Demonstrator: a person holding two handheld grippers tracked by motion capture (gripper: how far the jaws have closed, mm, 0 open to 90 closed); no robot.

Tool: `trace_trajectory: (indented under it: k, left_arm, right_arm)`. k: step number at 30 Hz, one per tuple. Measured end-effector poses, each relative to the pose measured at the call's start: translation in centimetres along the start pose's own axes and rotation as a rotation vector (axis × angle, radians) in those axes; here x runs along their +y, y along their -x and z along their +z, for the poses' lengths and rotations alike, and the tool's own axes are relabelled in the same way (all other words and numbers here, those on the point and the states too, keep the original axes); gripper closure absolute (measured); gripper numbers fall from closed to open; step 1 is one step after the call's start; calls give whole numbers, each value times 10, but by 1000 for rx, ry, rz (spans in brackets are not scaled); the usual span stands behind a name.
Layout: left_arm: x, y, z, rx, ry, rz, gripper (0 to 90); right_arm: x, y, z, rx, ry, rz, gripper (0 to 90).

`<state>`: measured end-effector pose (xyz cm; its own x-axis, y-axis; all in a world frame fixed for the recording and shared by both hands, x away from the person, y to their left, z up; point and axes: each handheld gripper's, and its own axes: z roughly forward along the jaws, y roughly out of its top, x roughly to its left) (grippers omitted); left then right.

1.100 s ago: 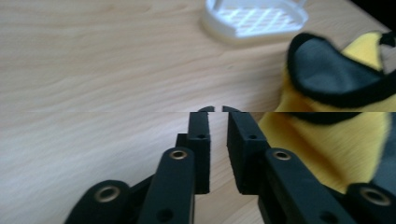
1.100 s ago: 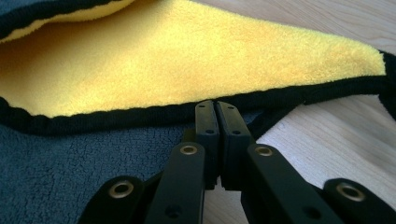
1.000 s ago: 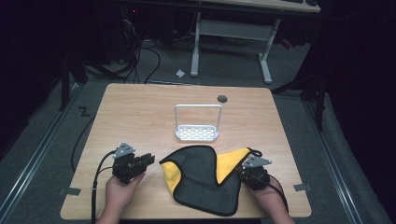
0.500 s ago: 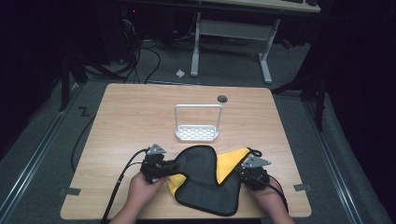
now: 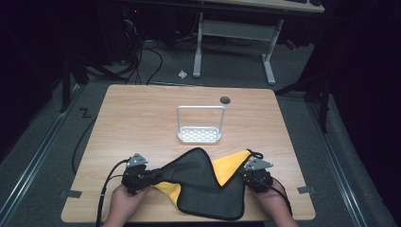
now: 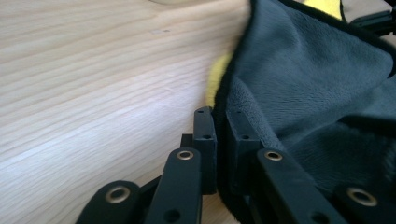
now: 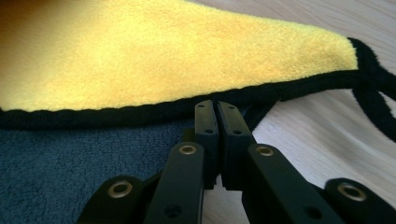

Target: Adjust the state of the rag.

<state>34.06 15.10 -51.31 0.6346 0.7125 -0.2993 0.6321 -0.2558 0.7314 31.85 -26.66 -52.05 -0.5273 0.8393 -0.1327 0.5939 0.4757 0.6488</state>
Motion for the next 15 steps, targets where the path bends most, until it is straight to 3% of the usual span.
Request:
trace_trajectory:
  k: [4, 7, 12, 15]
  left_arm:
    - [-4, -4, -2, 29, -13, -3, 860]
    - [-10, -8, 0, 58, -46, -3, 859]
    - [-18, -2, 1, 60, -87, 22, 857]
    - [-27, 6, -5, 41, -91, 34, 788]
  right_arm:
    - [-1, 5, 0, -23, -4, 6, 889]
    - [-3, 18, 0, -83, -14, 23, 892]
    - [-6, 33, 2, -135, -18, 44, 895]
    - [-6, 38, 4, -149, -12, 55, 899]
